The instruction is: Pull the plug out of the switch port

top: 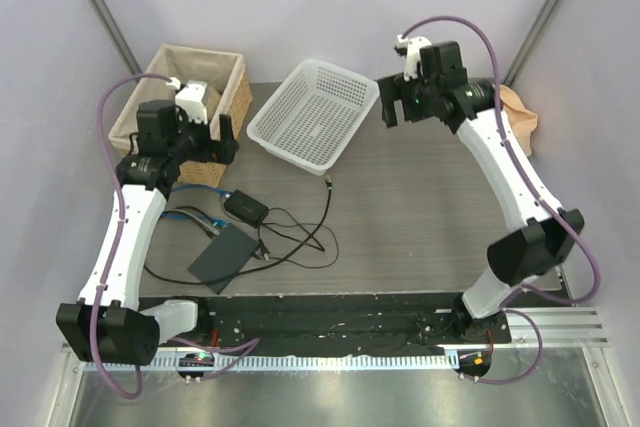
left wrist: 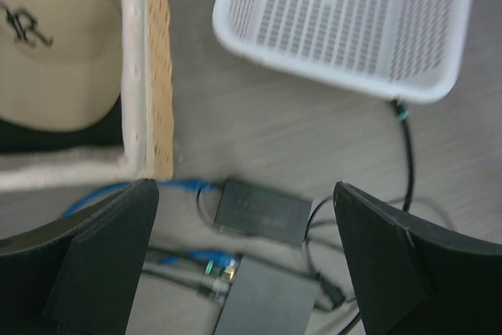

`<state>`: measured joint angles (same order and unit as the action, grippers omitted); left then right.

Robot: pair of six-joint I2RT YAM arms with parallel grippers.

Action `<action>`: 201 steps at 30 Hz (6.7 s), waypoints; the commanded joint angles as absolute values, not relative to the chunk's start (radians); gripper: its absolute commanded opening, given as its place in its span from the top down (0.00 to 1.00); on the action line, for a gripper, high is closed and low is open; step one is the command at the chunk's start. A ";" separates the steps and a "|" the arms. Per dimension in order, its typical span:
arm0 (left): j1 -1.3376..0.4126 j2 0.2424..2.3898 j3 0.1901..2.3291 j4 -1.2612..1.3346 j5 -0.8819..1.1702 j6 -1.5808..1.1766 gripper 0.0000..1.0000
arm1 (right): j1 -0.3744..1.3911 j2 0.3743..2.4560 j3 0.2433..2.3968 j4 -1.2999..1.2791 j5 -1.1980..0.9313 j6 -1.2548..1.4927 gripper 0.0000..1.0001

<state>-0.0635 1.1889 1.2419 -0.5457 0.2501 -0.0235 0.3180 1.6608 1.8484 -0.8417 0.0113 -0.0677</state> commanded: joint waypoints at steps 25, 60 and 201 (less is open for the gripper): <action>0.264 1.272 1.095 -1.175 0.135 0.607 0.00 | 0.565 1.247 1.194 -0.460 -0.282 -0.058 0.00; 0.075 1.603 0.893 -1.005 0.371 0.528 0.18 | 0.466 1.170 1.094 -0.503 -0.360 -0.071 0.02; -0.962 2.057 1.837 -0.775 0.172 0.006 0.47 | -0.009 1.391 1.195 -0.394 -0.339 -0.002 0.31</action>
<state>-0.9203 1.9366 1.6699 -0.7712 0.2653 0.0719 0.0235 1.4670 1.2022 -0.3958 -0.3779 -0.1829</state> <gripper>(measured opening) 0.545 0.685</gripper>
